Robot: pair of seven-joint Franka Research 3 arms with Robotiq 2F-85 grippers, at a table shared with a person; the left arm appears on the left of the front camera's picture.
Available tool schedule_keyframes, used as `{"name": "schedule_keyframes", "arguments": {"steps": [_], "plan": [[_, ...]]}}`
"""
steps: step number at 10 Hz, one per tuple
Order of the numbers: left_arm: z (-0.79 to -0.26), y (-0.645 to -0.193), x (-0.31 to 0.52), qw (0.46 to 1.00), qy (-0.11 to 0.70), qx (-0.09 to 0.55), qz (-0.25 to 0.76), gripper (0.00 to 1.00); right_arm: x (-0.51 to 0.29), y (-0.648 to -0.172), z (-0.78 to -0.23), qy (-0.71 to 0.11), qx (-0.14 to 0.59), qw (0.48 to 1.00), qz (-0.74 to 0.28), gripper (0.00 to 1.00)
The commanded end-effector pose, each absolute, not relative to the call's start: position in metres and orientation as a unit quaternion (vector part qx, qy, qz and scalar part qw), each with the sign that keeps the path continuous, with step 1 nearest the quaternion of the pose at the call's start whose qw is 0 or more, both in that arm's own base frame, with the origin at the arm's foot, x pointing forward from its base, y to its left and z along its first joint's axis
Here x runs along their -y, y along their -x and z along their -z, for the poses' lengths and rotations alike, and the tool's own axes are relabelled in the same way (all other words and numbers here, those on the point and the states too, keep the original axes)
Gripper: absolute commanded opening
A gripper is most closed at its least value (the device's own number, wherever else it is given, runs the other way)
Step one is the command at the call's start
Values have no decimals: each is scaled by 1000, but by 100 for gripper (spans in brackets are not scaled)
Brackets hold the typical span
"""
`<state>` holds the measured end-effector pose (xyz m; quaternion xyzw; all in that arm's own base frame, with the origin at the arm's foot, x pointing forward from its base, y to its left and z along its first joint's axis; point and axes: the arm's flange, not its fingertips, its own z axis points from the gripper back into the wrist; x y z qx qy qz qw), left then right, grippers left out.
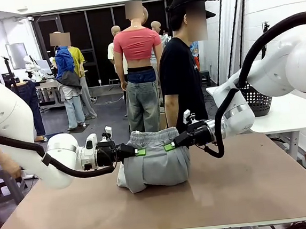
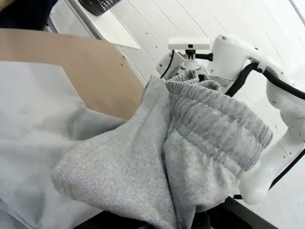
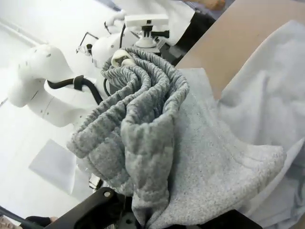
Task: Fold the training pants.
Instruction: Fold the Training pants in half.
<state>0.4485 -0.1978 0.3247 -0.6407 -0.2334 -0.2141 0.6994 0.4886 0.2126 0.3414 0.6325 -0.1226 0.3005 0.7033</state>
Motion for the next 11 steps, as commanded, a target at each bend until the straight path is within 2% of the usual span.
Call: {"name": "schedule_keyframes", "arguments": {"steps": [1,4,8,9,11], "plan": [[-317,-482,174,712,625,258,186,0,-208,-523,-334,-616,119,731,-268,0],[-295,-515,165,718,620,275,158,0,-215,-561,-323,-575,142,761,-265,0],[-280,-532,161,710,617,307,143,0,-215,-578,-311,-554,159,777,-252,0],[-282,-522,182,710,632,266,160,0,-233,-565,-317,-580,152,755,-265,0],[-282,-522,182,710,632,266,160,0,-233,-565,-317,-580,152,755,-265,0]]}}
